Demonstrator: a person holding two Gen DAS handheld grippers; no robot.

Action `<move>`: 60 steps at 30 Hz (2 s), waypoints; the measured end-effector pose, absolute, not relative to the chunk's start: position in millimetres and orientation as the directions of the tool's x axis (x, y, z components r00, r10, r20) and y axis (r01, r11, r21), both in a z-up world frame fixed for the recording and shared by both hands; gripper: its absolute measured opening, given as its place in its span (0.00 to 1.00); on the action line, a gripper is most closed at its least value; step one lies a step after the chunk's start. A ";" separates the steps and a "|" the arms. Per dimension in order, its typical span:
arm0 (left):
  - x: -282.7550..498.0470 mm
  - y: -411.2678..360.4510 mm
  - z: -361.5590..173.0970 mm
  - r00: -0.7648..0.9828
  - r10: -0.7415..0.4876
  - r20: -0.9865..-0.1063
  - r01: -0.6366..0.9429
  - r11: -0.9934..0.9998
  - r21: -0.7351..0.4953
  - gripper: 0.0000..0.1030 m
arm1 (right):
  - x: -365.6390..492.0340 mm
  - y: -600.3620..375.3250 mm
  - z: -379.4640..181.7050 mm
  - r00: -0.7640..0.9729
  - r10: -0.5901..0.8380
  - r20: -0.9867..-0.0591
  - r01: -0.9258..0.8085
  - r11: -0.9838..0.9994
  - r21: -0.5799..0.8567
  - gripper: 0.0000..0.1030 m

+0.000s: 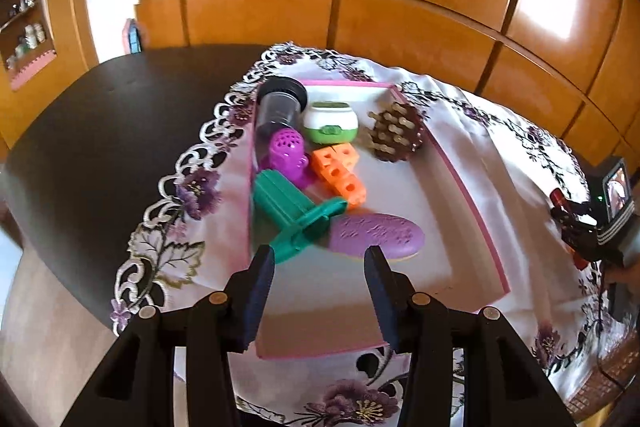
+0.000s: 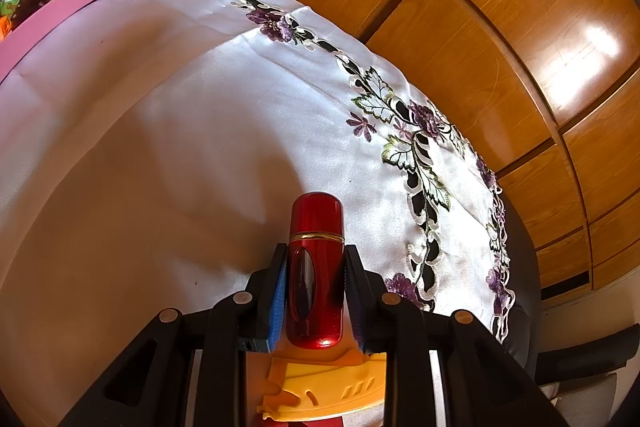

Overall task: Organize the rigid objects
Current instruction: 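Carry the red cylinder into the tray and release it with the right tool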

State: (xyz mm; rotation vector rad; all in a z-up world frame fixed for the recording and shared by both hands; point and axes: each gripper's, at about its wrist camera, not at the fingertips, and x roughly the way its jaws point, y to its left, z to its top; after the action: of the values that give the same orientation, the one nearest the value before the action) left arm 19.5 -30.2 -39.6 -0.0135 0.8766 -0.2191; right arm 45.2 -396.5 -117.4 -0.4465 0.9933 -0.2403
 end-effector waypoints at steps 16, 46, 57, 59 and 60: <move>12.6 -17.3 -29.2 0.671 -0.117 -0.732 0.114 0.992 -0.054 0.49 | 45.7 -409.0 -104.3 0.517 -0.252 -0.818 0.037 0.961 -0.273 0.25; 5.9 20.4 -33.1 0.694 -0.096 -0.713 0.033 0.994 -0.102 0.50 | 57.9 -231.1 -8.3 0.663 0.192 -0.724 -0.311 0.950 -0.033 0.25; 5.0 32.8 -35.0 0.694 -0.081 -0.716 0.003 0.994 -0.109 0.50 | 94.5 -143.2 -77.9 0.485 0.185 -0.855 -0.378 0.926 -0.013 0.25; 5.1 34.8 -35.5 0.695 -0.077 -0.715 -0.002 0.994 -0.109 0.50 | 85.7 -134.5 -85.9 0.480 0.195 -0.856 -0.411 0.912 -0.022 0.25; 5.6 36.0 -36.2 0.694 -0.074 -0.716 -0.007 0.994 -0.110 0.50 | 78.5 -128.6 -87.1 0.484 0.206 -0.851 -0.439 0.898 -0.033 0.25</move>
State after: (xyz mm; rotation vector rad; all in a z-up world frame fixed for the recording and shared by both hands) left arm 5.6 36.0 -36.2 -0.1067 0.8030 -0.0379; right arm 78.5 -128.6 -87.1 -0.2603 0.9926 0.3978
